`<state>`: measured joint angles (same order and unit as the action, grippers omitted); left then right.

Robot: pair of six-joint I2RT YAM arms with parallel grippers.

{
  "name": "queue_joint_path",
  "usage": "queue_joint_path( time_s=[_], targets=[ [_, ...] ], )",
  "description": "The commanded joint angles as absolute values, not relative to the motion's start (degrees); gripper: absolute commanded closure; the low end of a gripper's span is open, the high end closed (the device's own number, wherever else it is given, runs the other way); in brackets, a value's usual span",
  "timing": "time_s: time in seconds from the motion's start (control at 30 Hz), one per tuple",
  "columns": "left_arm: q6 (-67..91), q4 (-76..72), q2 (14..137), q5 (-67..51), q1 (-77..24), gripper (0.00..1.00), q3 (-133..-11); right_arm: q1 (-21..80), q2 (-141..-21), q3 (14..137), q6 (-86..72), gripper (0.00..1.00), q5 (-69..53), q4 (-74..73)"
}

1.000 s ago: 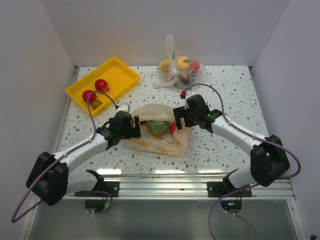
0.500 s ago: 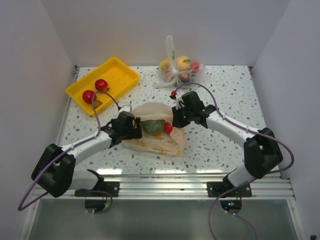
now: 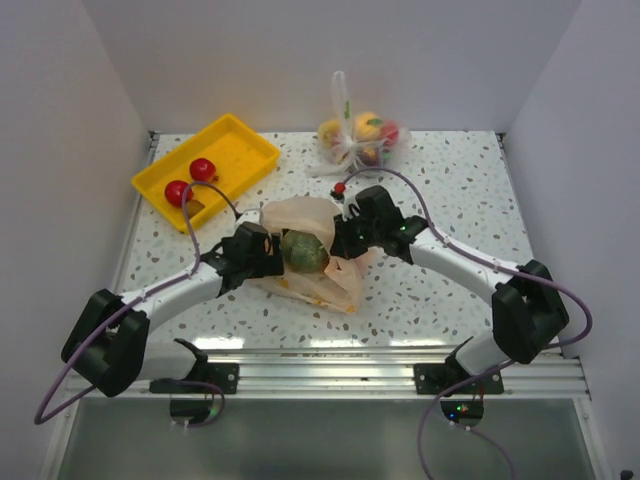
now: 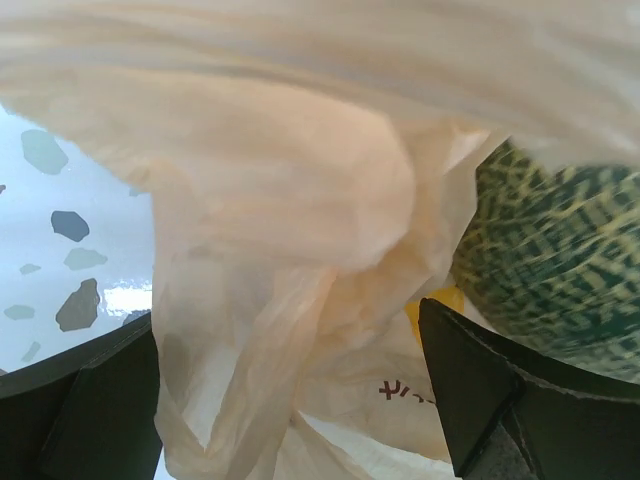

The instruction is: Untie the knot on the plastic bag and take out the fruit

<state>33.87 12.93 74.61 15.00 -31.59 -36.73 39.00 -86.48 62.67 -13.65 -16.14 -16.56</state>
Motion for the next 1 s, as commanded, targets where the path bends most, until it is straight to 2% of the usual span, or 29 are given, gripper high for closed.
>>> queue_joint_path(
  time_s=[0.0, 0.2, 0.43, 0.73, 0.97],
  targets=[
    [33.93, 11.6, 72.51, 16.26, -31.82, 0.0, -37.35, 35.35, -84.11, 57.06, -18.01, 1.0, -10.99, -12.4],
    [32.08, 11.6, 70.58, 16.0, -31.82, 0.0, -37.62, 31.56, -83.85, 51.25, -20.91, 1.0, -12.04, -8.44],
    [25.85, 10.81, 61.63, 11.7, -31.82, 0.0, -38.32, 27.69, -84.55, 47.9, -23.55, 1.0, -12.13, -6.5],
    [21.36, 14.5, 57.13, 4.67, -32.52, 0.0, -45.17, 27.16, -82.97, 49.48, -25.23, 1.0, -11.17, -8.87],
    [20.83, 11.78, 59.76, 3.42, -38.48, 0.0, -49.48, 27.16, -79.37, 55.28, -20.66, 1.0, -5.45, -15.46]
  ],
)
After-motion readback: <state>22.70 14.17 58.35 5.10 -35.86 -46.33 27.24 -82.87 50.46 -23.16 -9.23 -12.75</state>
